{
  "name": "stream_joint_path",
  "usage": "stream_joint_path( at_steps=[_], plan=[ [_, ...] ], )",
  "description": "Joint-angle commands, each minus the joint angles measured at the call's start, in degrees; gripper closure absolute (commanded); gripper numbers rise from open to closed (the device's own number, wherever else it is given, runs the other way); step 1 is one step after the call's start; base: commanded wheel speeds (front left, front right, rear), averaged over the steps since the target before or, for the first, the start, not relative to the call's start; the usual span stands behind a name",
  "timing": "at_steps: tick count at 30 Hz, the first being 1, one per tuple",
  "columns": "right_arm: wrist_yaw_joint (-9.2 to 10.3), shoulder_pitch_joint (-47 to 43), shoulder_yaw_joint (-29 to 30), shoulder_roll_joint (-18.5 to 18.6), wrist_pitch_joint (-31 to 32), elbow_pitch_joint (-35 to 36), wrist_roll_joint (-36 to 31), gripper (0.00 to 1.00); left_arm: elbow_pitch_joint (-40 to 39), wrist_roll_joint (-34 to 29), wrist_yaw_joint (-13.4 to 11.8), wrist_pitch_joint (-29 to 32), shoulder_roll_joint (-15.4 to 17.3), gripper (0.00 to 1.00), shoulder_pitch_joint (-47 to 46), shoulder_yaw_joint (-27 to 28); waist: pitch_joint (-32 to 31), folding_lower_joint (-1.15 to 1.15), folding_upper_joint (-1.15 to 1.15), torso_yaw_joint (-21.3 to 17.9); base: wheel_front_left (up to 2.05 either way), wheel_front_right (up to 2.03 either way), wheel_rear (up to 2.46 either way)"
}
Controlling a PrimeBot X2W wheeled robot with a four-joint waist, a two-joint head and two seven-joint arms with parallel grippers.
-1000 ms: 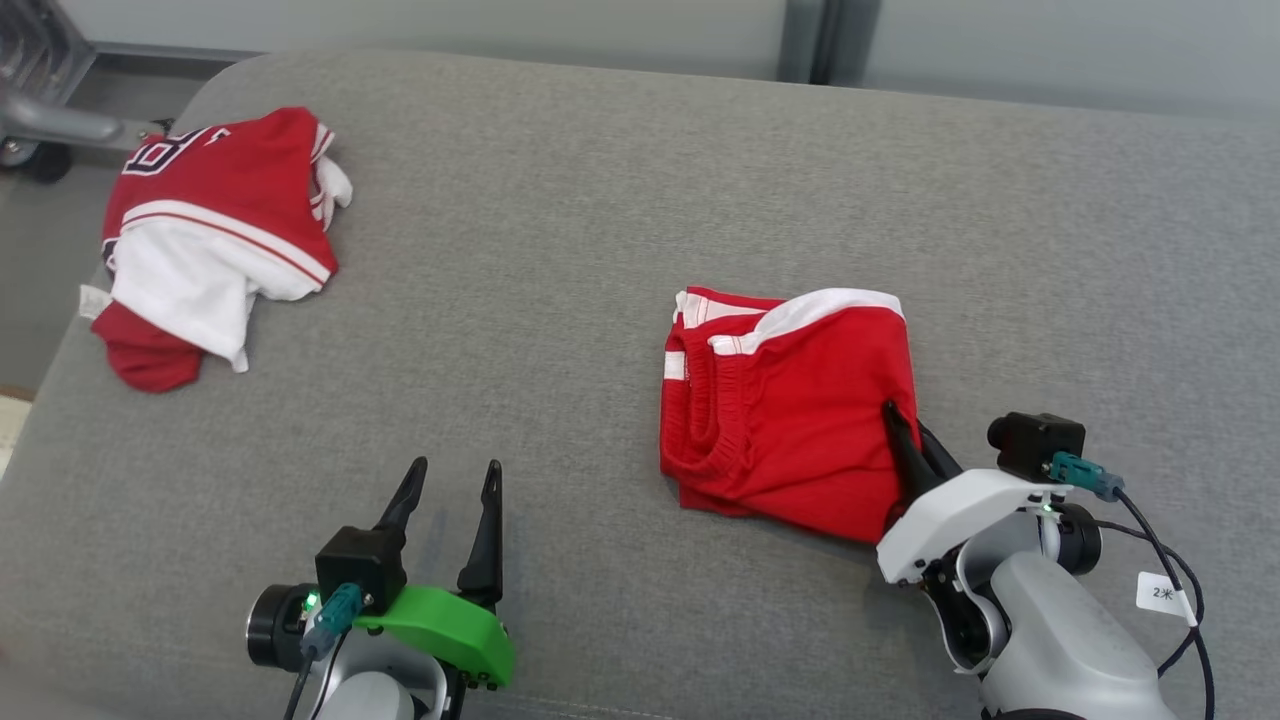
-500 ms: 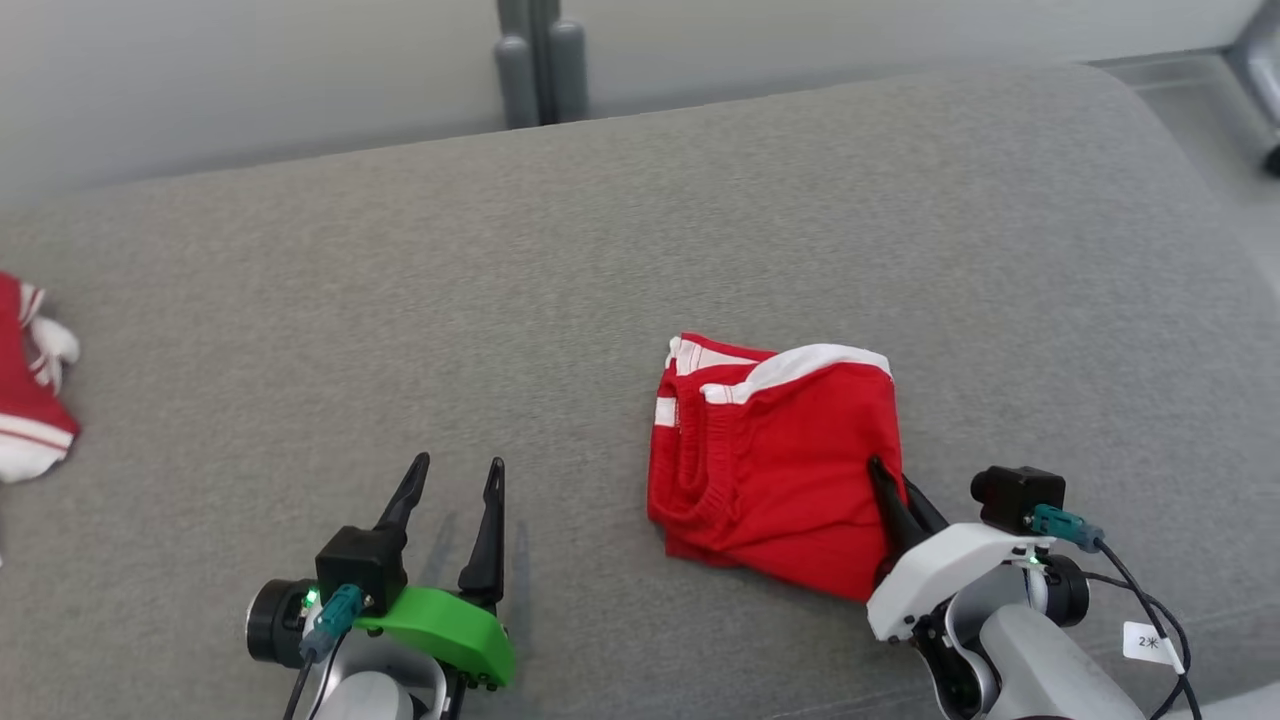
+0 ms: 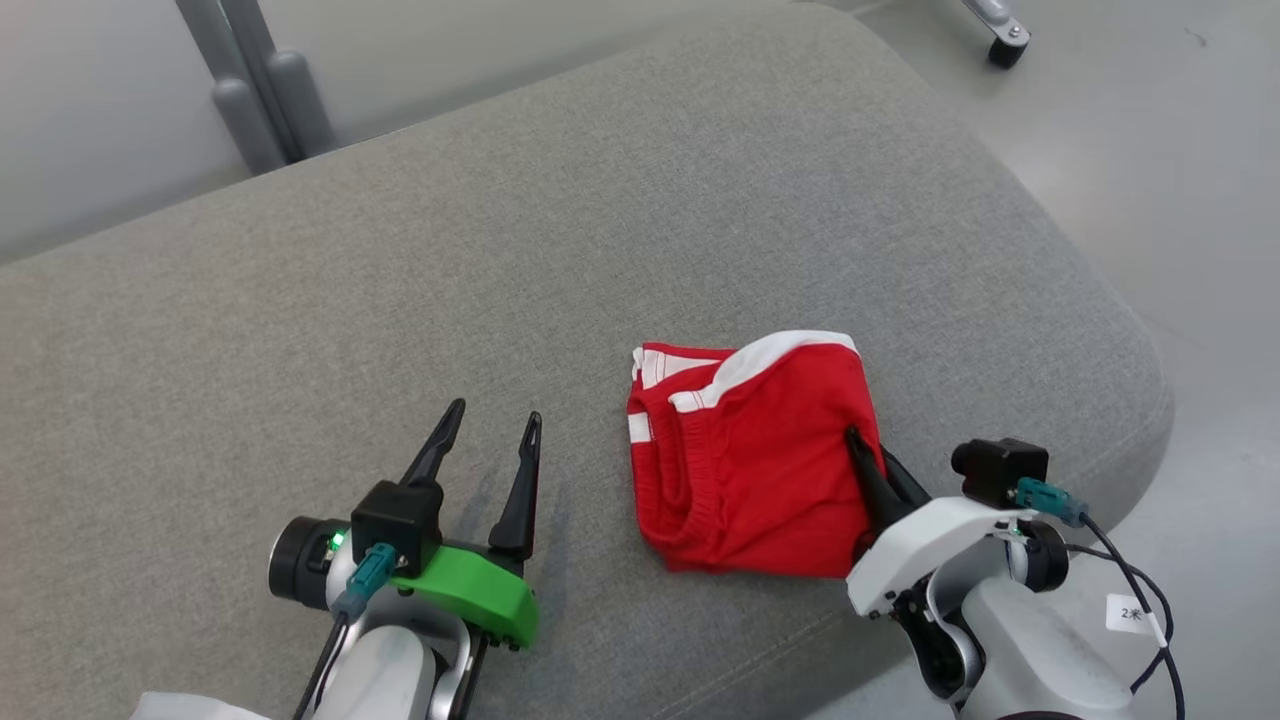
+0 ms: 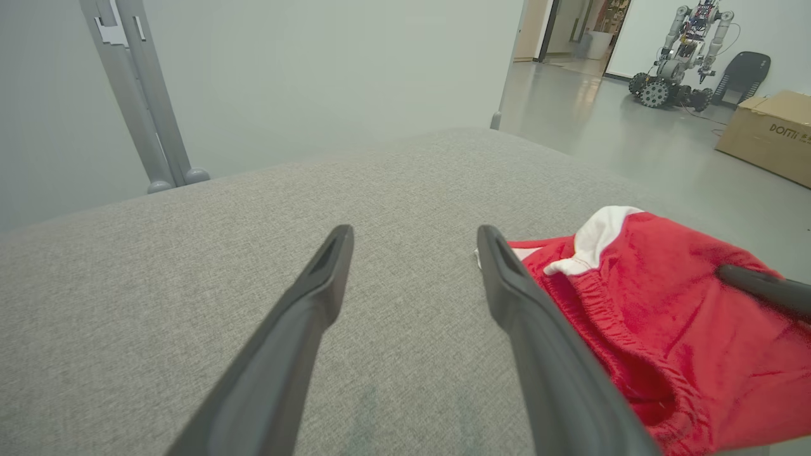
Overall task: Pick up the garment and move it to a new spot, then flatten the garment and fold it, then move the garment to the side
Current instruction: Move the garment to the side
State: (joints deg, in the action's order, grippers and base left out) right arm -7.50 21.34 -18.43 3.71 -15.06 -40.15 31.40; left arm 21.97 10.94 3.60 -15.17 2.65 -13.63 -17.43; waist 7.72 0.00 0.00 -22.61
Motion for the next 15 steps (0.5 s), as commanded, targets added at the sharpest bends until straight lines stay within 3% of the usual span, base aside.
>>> stream_joint_path(
  at_steps=[1, 15],
  plan=[
    [0.02, 1.6, -0.4, -0.3, -0.2, 0.6, -0.4, 1.0, 0.0, -0.8, 0.3, 0.1, 0.5, 0.0, -1.4, 0.2, 4.9, 0.0, 0.0, -0.8, 0.0, 0.0, 0.0],
    [0.02, 19.9, -1.1, 9.6, -0.2, -1.5, -5.6, 1.0, -2.6, -7.4, 1.7, 0.1, 0.8, 0.0, -7.5, 1.4, 17.2, 0.0, 0.0, 9.9, 0.0, 0.0, 0.0]
  ],
)
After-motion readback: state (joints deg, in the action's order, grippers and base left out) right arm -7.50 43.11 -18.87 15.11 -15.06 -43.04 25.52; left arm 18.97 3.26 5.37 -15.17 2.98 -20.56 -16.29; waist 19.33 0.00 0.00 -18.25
